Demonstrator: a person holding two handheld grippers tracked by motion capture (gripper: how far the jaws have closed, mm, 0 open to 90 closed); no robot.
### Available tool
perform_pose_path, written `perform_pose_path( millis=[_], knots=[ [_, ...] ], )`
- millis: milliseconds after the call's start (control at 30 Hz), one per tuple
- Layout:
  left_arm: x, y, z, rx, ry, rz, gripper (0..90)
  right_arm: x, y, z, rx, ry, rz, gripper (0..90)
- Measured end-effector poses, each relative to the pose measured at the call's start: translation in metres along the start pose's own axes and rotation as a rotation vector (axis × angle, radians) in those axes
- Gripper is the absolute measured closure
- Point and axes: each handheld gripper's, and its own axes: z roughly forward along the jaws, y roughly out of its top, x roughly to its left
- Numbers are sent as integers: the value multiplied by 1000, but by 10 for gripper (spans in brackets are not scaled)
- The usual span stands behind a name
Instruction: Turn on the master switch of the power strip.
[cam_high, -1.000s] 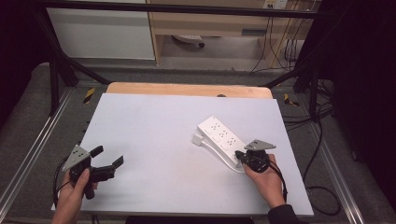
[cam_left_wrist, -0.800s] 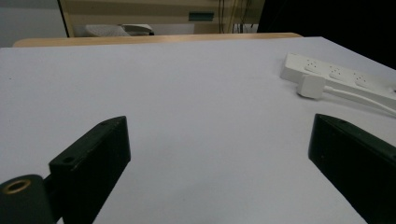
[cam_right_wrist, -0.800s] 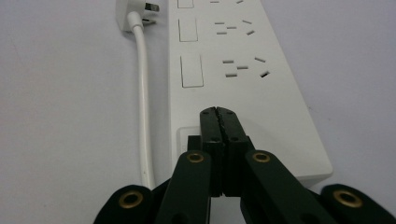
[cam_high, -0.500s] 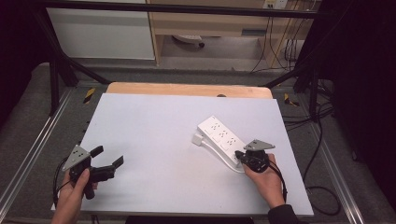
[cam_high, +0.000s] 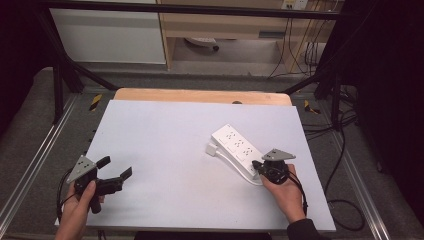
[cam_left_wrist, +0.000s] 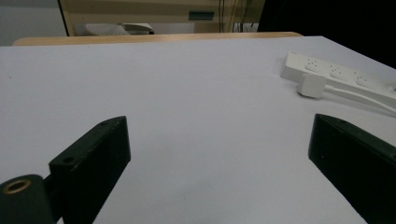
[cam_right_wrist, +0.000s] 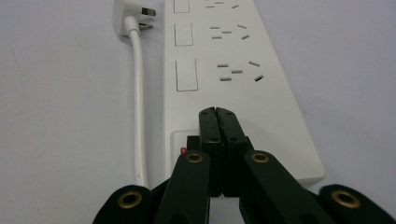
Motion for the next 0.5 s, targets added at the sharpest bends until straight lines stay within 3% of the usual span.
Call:
perform_pose_path(
  millis=[500],
  knots=[
    [2,-1,1,7,10,-10,59,-3,-2,-4,-38,2,1,900]
  ],
)
